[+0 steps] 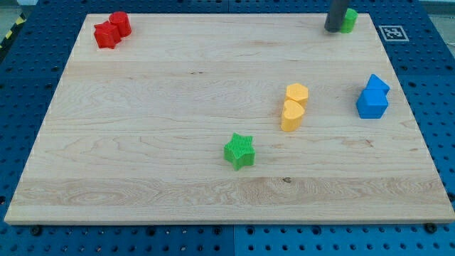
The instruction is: Point your arm to the left of the cube
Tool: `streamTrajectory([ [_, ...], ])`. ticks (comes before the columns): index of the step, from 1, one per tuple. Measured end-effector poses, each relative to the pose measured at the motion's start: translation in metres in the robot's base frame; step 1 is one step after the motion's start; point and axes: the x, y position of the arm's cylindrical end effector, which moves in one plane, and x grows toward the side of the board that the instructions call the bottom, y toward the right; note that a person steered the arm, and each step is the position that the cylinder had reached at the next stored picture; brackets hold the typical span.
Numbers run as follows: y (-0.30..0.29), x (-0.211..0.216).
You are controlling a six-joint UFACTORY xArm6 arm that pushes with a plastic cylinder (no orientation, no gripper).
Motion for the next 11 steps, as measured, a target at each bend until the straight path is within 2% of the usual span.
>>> streamTrajectory([
  [1,0.001,0.000],
  [2,-0.025,0.039],
  [3,-0.030,0.051],
  [7,-0.031,0.075],
  [8,-0.031,0.109],
  [11,-0.012,0.152],
])
